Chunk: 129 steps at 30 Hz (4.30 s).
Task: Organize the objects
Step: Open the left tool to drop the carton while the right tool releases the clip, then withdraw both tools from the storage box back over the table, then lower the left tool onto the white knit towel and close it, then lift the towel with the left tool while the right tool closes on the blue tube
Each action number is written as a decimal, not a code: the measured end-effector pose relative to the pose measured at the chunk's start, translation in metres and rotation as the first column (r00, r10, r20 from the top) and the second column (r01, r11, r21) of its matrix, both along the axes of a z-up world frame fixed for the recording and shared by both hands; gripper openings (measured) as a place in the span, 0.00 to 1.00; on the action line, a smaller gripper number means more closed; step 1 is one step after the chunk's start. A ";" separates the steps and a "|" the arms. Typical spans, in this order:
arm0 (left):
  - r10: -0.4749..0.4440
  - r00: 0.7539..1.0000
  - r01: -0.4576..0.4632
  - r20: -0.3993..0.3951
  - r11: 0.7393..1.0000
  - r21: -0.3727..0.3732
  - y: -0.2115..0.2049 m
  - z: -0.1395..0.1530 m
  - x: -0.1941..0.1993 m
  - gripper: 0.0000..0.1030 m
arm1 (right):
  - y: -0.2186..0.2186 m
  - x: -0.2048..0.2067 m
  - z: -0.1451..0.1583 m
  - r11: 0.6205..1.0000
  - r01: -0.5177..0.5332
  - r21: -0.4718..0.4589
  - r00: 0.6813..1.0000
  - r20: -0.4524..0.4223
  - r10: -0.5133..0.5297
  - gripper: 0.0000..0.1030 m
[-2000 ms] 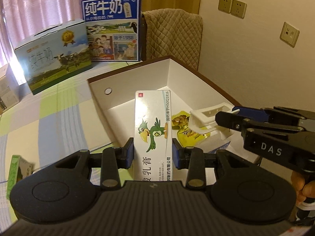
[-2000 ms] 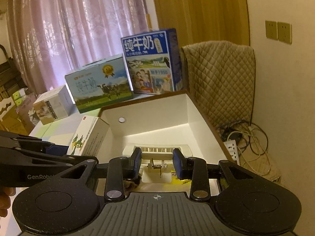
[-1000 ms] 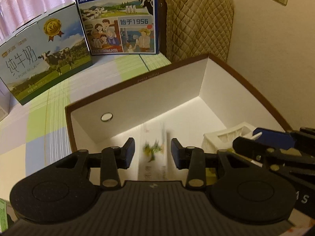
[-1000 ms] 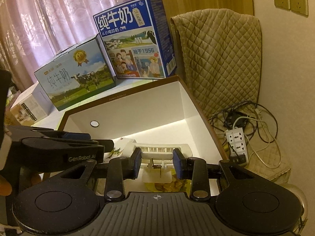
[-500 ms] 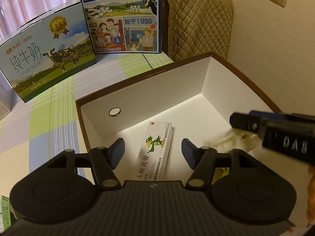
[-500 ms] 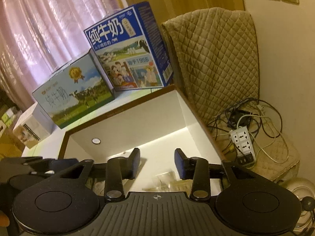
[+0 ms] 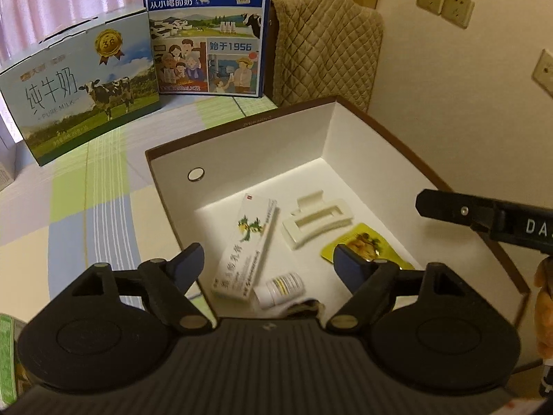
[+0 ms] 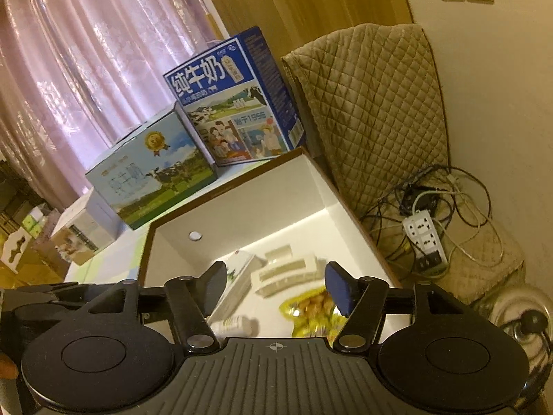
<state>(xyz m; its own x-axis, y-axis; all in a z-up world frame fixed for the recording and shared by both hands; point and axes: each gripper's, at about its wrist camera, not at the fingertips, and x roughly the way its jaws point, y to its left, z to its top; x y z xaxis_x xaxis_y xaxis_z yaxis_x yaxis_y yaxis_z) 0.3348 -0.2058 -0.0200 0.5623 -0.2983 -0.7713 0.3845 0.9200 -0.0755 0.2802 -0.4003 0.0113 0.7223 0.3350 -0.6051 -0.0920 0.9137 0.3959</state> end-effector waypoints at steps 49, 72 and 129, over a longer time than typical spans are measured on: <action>0.276 0.960 -0.277 0.035 0.961 0.018 0.226 0.010 -0.224 0.90 | 0.220 -0.170 -0.047 0.922 -0.358 -0.147 0.934 -0.043 0.355 0.69; 0.358 0.931 -0.353 -0.069 0.933 0.071 0.256 -0.056 -0.163 0.87 | 0.269 -0.101 -0.097 0.912 -0.347 -0.219 0.938 -0.103 0.332 0.69; 0.530 0.848 -0.519 -0.028 0.839 0.165 0.301 -0.068 -0.158 0.32 | 0.284 -0.087 -0.116 0.886 -0.387 -0.255 0.922 -0.072 0.381 0.69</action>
